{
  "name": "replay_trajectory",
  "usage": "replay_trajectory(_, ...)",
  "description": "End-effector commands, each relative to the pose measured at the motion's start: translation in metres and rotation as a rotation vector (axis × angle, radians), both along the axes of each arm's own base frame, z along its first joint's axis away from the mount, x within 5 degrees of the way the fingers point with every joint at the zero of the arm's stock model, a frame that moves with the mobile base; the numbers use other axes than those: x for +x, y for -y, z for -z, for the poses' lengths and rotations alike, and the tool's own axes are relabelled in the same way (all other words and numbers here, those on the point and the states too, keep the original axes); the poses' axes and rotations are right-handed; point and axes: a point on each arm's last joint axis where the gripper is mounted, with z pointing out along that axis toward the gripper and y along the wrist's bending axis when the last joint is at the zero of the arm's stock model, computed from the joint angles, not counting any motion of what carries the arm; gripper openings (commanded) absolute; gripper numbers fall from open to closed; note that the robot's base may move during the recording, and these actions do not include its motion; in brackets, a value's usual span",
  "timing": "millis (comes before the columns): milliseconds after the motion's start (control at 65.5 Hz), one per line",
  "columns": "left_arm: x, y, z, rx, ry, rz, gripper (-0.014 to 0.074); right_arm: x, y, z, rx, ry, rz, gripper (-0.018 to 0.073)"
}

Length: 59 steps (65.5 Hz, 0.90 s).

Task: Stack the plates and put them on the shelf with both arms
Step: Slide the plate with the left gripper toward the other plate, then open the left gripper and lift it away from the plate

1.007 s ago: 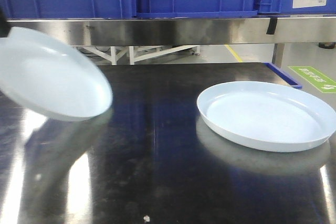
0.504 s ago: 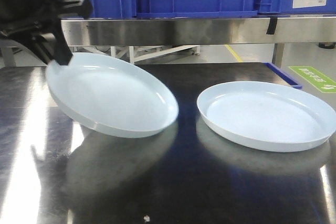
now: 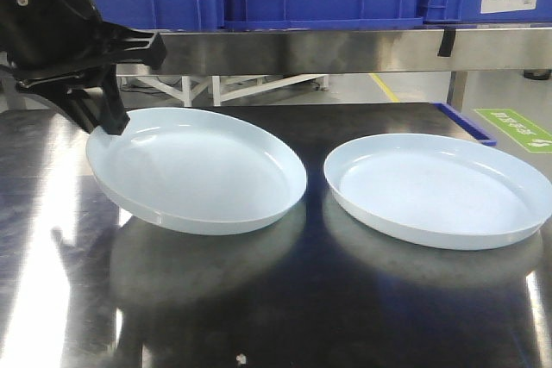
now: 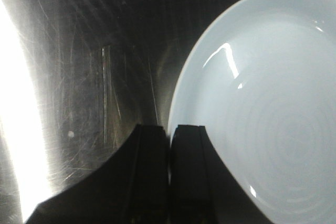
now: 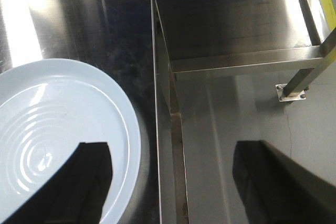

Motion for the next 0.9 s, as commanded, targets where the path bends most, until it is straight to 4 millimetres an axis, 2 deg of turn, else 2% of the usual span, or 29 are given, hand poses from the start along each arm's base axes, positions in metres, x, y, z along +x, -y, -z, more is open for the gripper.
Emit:
replay_trajectory(0,0.002,0.003,-0.024,-0.047,0.107,0.008,0.018,0.005,0.001,-0.019,-0.008,0.109,0.001,0.0589)
replay_trajectory(168,0.002,0.001,-0.024,-0.012,0.106,0.019,0.0394,0.005,0.001,-0.019,-0.008,0.109,0.001,0.0589)
replay_trajectory(259,0.002,0.0,-0.023,-0.005,0.102,0.02,0.0417,0.005,0.001,-0.019,-0.008,0.109,0.001,0.0589)
replay_trajectory(397,0.002,0.001,-0.025,-0.012,0.108,0.014,0.0378,0.005,0.001,-0.019,-0.008,0.109,0.001,0.0589)
replay_trajectory(443,0.002,0.001,-0.029,-0.021,0.113,0.012,0.0332,0.005,0.001,-0.019,-0.008,0.109,0.001,0.0589)
replay_trajectory(504,0.003,0.002,-0.036,-0.032,0.131,0.01,0.0245,0.005,0.001,-0.019,-0.008,0.109,0.001,0.0589)
replay_trajectory(595,0.002,0.001,-0.053,-0.063,0.189,0.011,0.0069,0.005,0.001,-0.019,-0.008,0.109,0.001,0.0589)
replay_trajectory(641,0.0,0.001,-0.063,-0.084,0.229,0.013,0.0099,0.005,0.001,-0.019,-0.008,0.109,0.001,0.0589)
replay_trajectory(733,-0.007,-0.004,-0.086,-0.131,0.32,0.012,0.0092,0.005,0.001,-0.019,-0.008,0.109,0.001,0.0589)
replay_trajectory(885,-0.026,-0.029,-0.126,-0.185,0.46,-0.029,0.0089,0.005,0.001,-0.019,-0.008,0.109,0.001,0.0589)
